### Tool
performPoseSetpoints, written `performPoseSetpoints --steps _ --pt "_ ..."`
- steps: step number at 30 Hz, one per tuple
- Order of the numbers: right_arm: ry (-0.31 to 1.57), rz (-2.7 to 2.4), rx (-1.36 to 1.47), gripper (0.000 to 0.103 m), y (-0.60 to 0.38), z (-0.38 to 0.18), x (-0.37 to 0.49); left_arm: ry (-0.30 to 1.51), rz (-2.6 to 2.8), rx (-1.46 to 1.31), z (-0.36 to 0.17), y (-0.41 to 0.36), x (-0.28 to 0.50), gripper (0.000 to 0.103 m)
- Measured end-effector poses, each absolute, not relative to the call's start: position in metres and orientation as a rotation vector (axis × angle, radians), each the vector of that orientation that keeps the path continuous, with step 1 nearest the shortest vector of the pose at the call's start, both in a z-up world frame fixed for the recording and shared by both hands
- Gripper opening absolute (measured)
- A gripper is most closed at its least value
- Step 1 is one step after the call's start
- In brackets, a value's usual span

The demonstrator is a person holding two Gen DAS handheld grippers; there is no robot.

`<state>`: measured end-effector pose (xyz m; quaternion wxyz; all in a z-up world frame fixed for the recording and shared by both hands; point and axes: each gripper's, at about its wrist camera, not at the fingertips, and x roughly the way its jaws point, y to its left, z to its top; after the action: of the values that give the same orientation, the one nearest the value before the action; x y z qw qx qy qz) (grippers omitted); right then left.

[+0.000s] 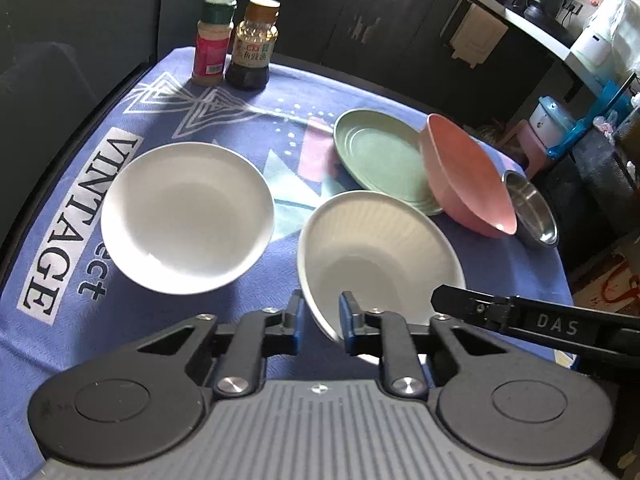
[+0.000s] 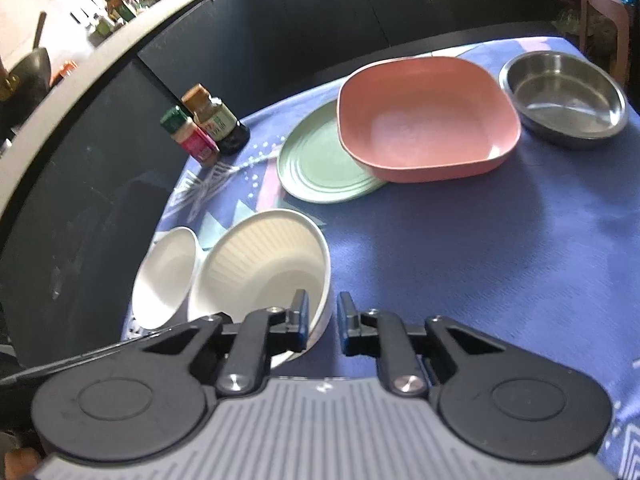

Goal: Organize plates and bowls
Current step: 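Grasp the rim of the cream ribbed bowl with both grippers, then carry the cream bowl with both grippers and lower it into the black bowl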

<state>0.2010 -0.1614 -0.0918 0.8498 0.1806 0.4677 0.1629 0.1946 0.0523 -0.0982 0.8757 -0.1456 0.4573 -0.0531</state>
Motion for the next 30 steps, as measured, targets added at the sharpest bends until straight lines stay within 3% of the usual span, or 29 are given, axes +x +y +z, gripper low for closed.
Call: performPoseSetpoints --steps 19,30 --pt "0.834 0.352 0.310 0.039 -0.157 -0.029 0.116 0.810 -0.167 -0.237 -0.040 0.048 0.121 0.014" --pt "0.818 0.359 0.278 0.040 -0.152 -0.026 0.063 0.786 -0.173 -0.189 -0.035 0.045 0.058 0.014"
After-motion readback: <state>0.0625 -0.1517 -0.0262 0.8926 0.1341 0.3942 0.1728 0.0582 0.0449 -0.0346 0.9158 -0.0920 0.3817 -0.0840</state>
